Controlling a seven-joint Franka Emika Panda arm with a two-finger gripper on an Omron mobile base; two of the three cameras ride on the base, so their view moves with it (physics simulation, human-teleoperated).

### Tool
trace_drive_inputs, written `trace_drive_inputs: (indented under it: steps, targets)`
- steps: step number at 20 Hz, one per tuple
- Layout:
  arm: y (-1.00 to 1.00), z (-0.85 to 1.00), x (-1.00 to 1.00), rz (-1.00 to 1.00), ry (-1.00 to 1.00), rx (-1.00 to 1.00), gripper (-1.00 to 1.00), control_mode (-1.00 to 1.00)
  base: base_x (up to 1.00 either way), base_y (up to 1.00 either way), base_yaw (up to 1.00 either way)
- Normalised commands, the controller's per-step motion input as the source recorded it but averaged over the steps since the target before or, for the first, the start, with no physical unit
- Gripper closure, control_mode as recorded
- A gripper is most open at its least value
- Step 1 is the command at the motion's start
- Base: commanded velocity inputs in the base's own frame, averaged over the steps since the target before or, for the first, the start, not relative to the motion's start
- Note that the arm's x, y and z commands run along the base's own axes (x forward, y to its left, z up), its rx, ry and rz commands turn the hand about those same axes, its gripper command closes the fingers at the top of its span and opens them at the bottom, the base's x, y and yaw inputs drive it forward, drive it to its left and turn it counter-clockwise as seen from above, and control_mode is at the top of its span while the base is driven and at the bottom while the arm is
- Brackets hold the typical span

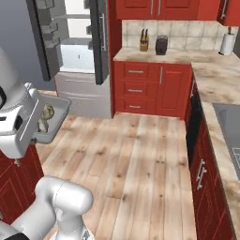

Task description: Place two dumplings into each of the tupperware containers and then place the containers in the fridge.

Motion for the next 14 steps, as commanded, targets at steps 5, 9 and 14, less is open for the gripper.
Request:
trace_drive_inputs:
  steps: [5, 9, 14]
  targets:
    - [0.0, 0.0, 0.0, 0.0, 0.0, 0.0, 1.0, 1.0, 1.0, -0.29, 0.37]
    - [0.0, 0.0, 0.0, 0.0, 0.0, 0.0, 1.0, 1.0, 1.0, -0.41, 0.42]
    - [0.0, 0.0, 0.0, 0.0, 0.0, 0.0, 1.0, 1.0, 1.0, -0.55, 0.48]
